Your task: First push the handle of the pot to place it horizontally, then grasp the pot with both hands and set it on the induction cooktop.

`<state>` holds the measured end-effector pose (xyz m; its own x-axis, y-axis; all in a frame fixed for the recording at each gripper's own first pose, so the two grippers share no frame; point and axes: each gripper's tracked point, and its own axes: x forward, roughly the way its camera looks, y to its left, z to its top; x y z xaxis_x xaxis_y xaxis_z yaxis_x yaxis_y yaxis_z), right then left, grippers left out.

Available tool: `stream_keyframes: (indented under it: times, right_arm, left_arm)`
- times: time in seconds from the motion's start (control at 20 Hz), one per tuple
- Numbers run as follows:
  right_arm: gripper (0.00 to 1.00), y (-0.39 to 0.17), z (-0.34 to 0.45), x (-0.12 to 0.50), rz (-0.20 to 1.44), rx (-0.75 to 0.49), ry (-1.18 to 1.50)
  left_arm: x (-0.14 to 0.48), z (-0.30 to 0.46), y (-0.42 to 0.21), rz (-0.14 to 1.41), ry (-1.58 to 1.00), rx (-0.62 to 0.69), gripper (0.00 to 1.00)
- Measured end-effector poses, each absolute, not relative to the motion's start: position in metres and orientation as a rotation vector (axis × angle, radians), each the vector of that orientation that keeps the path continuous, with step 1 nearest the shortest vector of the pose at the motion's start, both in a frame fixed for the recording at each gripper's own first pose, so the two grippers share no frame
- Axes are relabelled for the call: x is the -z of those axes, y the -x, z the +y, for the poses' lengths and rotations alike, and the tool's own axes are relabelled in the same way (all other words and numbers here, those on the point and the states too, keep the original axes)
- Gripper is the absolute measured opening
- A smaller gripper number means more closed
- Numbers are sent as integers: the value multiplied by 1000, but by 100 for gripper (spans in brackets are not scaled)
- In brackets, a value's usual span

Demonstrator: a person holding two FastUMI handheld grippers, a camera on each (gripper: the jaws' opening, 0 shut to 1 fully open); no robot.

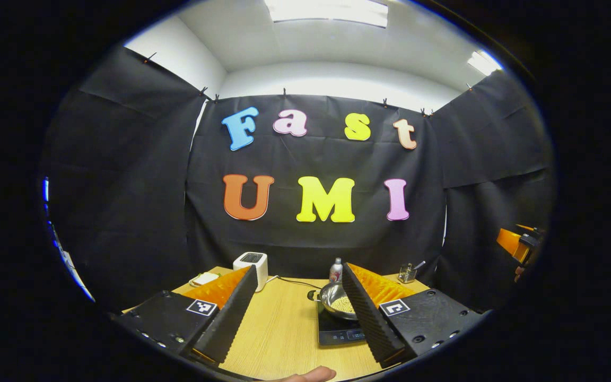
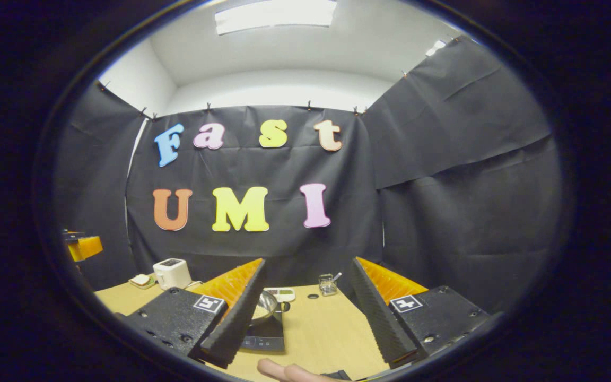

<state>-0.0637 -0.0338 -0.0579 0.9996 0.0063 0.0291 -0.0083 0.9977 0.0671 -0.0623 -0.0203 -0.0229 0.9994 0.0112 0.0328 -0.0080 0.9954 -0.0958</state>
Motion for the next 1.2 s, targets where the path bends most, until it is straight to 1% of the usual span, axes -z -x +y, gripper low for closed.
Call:
stream_keyframes:
  times: [0.3, 0.35, 0.45, 0.55, 0.65, 0.9, 1.2]
  right_arm:
    - [96, 67, -25, 49, -87, -57, -85]
    - [98, 67, -26, 51, -83, -56, -90]
    - [96, 64, -25, 53, -78, -60, -89]
    - [96, 63, -25, 55, -77, -61, -88]
    - [96, 64, -21, 52, -93, -74, -87]
    - [96, 62, -25, 50, -120, -60, -74]
    - [96, 62, -25, 48, -138, -55, -49]
  left_arm:
    - [22, -28, 61, -54, 96, 13, 95]
    - [22, -28, 62, -54, 96, 13, 95]
    - [24, -27, 59, -61, 79, 4, 95]
    - [31, -33, 56, -43, 77, 6, 94]
    - [37, -28, 53, -30, 59, -19, 94]
    - [32, -24, 51, -70, 64, -55, 94]
    - [39, -31, 51, -53, 36, -48, 94]
